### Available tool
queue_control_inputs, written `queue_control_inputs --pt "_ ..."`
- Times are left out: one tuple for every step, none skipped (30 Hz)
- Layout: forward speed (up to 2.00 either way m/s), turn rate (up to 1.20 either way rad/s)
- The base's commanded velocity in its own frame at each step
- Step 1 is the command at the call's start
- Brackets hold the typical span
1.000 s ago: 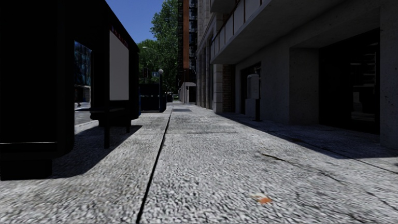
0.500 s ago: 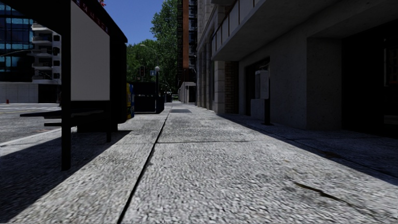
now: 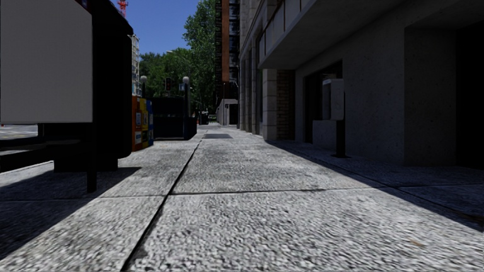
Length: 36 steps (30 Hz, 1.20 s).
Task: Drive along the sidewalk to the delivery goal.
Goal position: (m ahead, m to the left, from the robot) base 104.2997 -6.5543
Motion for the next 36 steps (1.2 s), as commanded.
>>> queue_control_inputs --pt "2.00 0.00" --pt "2.00 0.00" --pt "2.00 0.00" --pt "2.00 0.00" --pt "2.00 0.00" --pt "2.00 0.00" --pt "2.00 0.00" --pt "2.00 0.00" --pt "2.00 0.00" --pt "2.00 0.00" --pt "2.00 0.00" --pt "2.00 0.00" --pt "2.00 0.00" --pt "2.00 0.00" --pt "2.00 0.00" --pt "2.00 0.00" --pt "2.00 0.00" --pt "2.00 0.00" --pt "2.00 0.00" --pt "2.00 0.00" --pt "2.00 0.00" --pt "2.00 0.00" --pt "2.00 0.00" --pt "2.00 0.00" --pt "2.00 0.00" --pt "2.00 0.00" --pt "2.00 0.00" --pt "2.00 0.00" --pt "2.00 0.00" --pt "2.00 0.00" --pt "2.00 0.00" --pt "2.00 0.00" --pt "2.00 0.00" --pt "2.00 0.00" --pt "2.00 0.00" --pt "2.00 0.00"
